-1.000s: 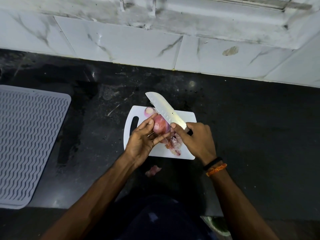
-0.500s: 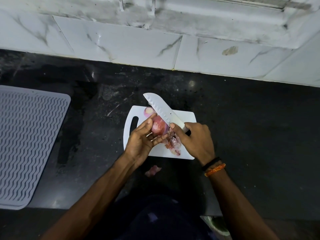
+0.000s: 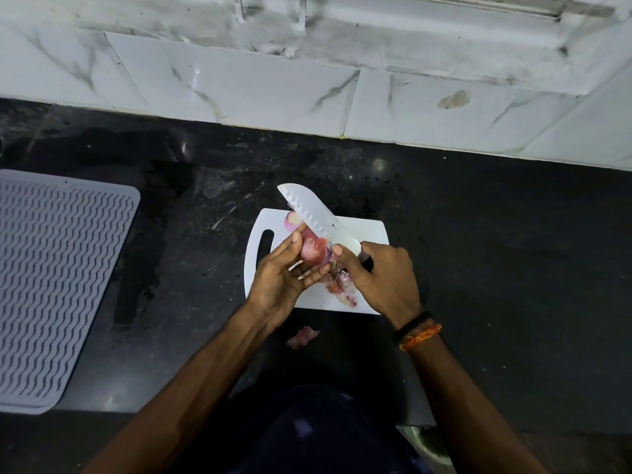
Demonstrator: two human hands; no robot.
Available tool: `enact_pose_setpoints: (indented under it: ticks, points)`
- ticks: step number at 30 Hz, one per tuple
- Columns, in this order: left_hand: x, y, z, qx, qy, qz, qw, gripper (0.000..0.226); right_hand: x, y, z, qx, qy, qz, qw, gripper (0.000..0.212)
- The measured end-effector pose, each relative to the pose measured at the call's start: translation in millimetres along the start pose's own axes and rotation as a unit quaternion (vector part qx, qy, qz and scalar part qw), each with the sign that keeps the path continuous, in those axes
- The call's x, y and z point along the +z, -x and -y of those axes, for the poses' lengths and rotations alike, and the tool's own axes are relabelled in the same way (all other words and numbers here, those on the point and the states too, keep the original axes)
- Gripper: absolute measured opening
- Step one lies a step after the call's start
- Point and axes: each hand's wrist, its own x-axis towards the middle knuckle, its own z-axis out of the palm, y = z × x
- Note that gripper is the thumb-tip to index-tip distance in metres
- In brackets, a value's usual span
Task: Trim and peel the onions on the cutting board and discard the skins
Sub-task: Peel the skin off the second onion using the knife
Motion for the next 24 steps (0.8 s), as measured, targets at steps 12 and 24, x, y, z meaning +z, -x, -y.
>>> enact_pose_setpoints:
  ticks: [12, 24]
  points:
    - [-1, -1, 0, -0.008, 0.015, -0.002, 1.000, 0.033, 9, -5, 8, 0.039, 0.055, -0.073, 0.995, 0.064]
    - [-3, -15, 6, -0.050, 0.109, -0.105, 0.987, 0.029, 10, 15, 7, -0.007, -0.042, 0.011, 0.999, 0.061]
